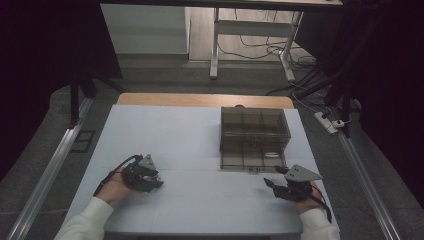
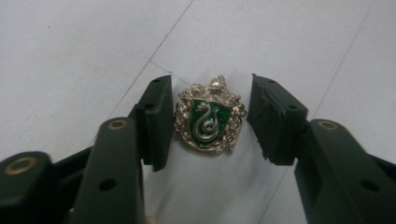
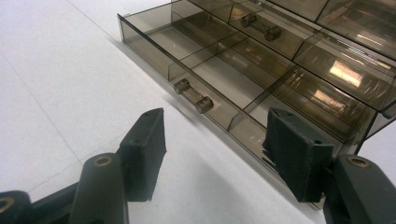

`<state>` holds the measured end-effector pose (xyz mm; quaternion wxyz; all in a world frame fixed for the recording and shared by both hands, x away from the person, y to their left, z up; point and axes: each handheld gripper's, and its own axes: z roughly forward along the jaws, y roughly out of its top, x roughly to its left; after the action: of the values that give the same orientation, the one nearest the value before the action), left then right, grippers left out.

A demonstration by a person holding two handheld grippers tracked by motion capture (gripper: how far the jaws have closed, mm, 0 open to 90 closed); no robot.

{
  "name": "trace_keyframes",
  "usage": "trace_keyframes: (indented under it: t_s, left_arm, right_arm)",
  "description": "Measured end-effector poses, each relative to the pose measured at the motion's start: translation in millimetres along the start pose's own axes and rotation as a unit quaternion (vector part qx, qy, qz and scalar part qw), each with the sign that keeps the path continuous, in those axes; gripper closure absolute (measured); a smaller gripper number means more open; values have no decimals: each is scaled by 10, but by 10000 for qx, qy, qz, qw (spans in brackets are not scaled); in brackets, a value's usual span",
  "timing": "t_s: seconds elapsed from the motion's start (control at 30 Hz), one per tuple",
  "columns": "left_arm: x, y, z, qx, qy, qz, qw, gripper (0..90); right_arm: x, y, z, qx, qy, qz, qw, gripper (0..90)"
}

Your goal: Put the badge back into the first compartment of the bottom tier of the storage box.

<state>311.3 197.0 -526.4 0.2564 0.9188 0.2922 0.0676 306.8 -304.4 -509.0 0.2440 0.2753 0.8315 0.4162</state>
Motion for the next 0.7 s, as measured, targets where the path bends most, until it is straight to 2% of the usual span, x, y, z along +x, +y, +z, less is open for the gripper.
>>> trace_keyframes:
  t_s: [0.3,0.5,0.7]
  left_arm:
    - [-28,-1,-4,-31,123,47,9999,556]
    - [12,-13,-29,-78,304,-158,9994,557]
    - [36,-57,-99,-392,355,-451,9976,557]
  right_arm:
    - [-4,1,-4,-6,-3,13,10000,385]
    - [-13,-1,-3,-33,16,22,10000,385]
    - [-21,-4,-4,-33,-2,34,10000,385]
